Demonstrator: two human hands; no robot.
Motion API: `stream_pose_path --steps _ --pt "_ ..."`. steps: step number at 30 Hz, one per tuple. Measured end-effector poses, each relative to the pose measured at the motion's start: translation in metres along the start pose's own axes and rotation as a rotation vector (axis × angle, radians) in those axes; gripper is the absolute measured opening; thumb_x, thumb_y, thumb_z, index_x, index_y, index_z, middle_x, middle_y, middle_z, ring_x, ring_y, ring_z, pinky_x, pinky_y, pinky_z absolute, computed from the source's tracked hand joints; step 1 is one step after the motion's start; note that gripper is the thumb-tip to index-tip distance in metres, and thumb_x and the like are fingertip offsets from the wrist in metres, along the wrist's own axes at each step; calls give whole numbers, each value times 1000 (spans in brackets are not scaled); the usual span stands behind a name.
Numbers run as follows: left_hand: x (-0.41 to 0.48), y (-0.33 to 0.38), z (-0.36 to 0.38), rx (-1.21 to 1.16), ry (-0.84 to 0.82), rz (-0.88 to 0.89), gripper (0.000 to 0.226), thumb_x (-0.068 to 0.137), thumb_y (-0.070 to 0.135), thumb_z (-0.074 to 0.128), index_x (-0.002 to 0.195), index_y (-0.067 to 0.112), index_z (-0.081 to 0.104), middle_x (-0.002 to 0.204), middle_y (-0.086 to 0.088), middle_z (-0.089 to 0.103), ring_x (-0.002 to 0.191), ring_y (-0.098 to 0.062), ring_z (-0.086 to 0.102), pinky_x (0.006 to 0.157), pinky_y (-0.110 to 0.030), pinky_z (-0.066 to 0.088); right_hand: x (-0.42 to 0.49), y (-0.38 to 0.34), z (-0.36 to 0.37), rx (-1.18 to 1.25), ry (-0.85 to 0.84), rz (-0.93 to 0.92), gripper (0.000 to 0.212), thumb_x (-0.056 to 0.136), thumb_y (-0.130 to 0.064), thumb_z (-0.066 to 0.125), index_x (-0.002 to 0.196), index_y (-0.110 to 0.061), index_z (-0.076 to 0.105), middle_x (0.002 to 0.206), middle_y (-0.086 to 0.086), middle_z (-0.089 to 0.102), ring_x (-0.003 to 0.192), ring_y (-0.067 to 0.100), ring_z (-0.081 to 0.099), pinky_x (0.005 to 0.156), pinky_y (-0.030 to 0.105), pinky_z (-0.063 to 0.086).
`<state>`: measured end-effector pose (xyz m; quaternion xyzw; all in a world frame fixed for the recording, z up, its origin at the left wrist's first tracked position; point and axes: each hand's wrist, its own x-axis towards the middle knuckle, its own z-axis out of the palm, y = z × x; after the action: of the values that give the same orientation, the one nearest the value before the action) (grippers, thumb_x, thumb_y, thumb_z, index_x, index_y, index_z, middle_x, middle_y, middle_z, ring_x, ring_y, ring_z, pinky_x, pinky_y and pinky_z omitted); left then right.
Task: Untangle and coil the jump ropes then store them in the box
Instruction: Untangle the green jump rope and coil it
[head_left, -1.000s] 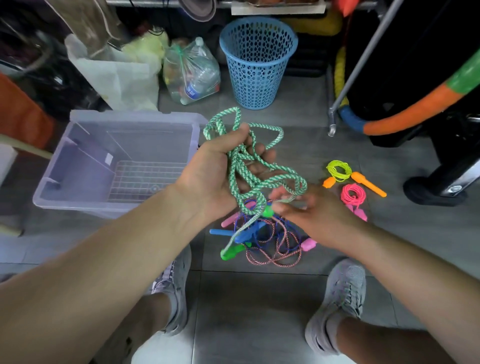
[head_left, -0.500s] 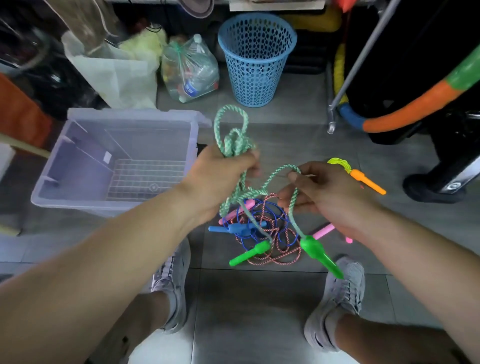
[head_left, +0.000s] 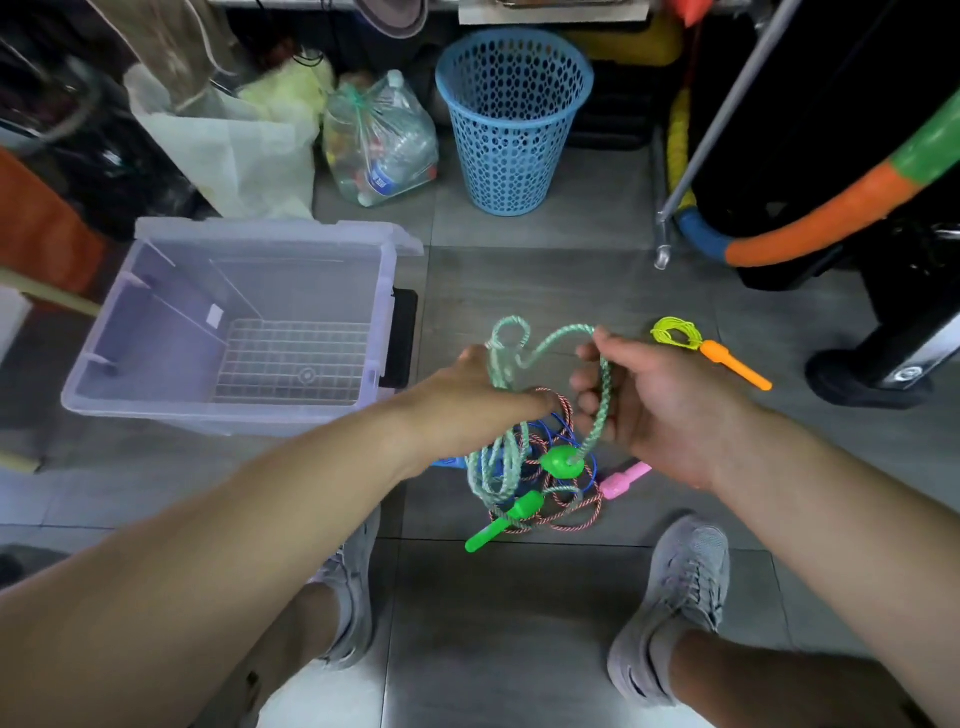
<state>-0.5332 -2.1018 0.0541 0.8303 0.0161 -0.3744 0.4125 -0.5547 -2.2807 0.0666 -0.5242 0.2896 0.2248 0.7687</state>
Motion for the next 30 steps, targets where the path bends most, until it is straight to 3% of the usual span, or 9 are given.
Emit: stream_pose_path --steps 3,6,9,12,15,19,23,26,30 --pt "-5 6 2 39 -107 87 44 70 51 61 111 36 62 100 11 71 87 -8 64 80 -31 54 -4 -6 5 211 -109 10 27 105 -20 44 88 -6 60 72 13 72 62 21 72 60 36 62" --pt "-13 12 7 -139 -141 183 13 78 23 62 90 22 67 78 8 65 70 -6 57 70 -26 45 -4 -5 12 266 -112 -65 18 102 -10 49 93 1 61 81 19 72 73 27 75 63 38 63" --pt "-21 17 6 -387 -219 216 23 95 17 64 118 12 65 100 -10 76 94 -15 73 91 -24 54 0 -4 10 4 -17 -200 6 94 -9 63 93 -3 64 75 10 68 66 23 71 56 35 57" --pt "-20 17 5 -322 -144 262 21 98 27 61 116 17 67 63 -9 63 73 -23 69 79 -33 51 4 -5 0 -319 133 -369 34 87 -12 74 117 -19 59 80 3 73 70 19 70 61 30 55" --pt "-17 17 0 -356 -155 263 21 102 19 55 116 10 68 47 0 44 52 -18 57 74 -38 50 5 -5 -9 -347 119 -442 53 89 -6 70 127 -37 49 81 6 75 66 16 71 59 28 55" --pt "-22 27 -16 -638 -375 235 22 98 2 51 113 -2 66 66 -10 61 62 -19 62 62 -31 57 0 -4 -15 -471 53 -495 30 98 -3 45 105 -14 71 87 16 74 76 23 67 63 35 51" --pt "-22 34 -29 -839 -375 297 15 83 9 51 90 6 64 63 -3 51 55 -14 40 55 -28 25 -1 6 -19 -881 58 -601 14 94 -17 56 91 -25 67 79 10 67 76 32 65 69 45 56" --pt "-25 39 -42 -989 -406 362 31 92 28 45 97 7 67 49 3 32 51 -12 27 58 -30 18 3 10 -21 -1162 73 -487 20 94 -27 56 76 -20 63 73 5 56 70 29 63 62 48 56" --pt "-25 39 -53 -1037 -368 391 46 100 32 42 140 14 54 40 7 29 46 -9 29 57 -25 25 12 15 -30 -1327 102 -211 30 101 -30 47 75 -14 53 59 1 47 64 29 71 46 35 43"
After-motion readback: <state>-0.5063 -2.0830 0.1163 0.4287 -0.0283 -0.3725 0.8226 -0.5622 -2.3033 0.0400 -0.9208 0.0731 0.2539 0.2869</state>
